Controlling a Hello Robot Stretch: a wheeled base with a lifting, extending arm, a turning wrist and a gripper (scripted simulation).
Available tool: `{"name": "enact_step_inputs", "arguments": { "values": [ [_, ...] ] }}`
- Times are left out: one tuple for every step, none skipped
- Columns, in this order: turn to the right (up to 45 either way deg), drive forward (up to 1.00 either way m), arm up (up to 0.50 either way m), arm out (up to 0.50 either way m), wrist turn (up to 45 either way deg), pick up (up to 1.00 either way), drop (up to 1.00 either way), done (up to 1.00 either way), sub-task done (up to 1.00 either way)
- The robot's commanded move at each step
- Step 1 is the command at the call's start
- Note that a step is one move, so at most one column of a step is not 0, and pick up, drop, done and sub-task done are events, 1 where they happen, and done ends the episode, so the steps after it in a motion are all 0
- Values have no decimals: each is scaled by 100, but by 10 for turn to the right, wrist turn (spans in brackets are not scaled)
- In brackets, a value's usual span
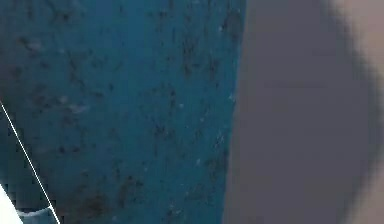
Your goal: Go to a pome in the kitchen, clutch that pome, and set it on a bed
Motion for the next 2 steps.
{"name": "enact_step_inputs", "arguments": {
  "values": [
    [450, 0, 0, 0, 0, 0, 0, 0, 0],
    [-450, 0, 0, 0, 0, 0, 0, 0, 0]
  ]
}}
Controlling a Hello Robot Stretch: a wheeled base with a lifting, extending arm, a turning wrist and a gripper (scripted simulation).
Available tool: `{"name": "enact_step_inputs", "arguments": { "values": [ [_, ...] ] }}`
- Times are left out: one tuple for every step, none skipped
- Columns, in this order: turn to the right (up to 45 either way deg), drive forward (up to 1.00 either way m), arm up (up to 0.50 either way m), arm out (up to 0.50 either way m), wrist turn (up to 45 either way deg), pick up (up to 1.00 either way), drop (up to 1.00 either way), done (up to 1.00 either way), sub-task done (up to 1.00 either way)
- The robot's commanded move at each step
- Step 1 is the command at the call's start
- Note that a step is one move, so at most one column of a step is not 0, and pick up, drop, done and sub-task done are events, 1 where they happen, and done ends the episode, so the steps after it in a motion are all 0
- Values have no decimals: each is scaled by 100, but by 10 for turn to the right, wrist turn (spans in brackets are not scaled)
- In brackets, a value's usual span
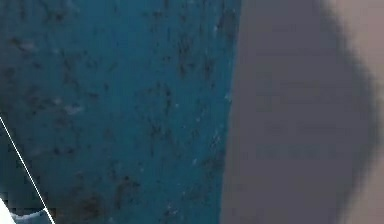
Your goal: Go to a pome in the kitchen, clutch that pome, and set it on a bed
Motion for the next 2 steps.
{"name": "enact_step_inputs", "arguments": {
  "values": [
    [-450, 0, 0, 0, 0, 0, 0, 0, 0],
    [-450, 0, 0, 0, 0, 0, 0, 0, 0]
  ]
}}
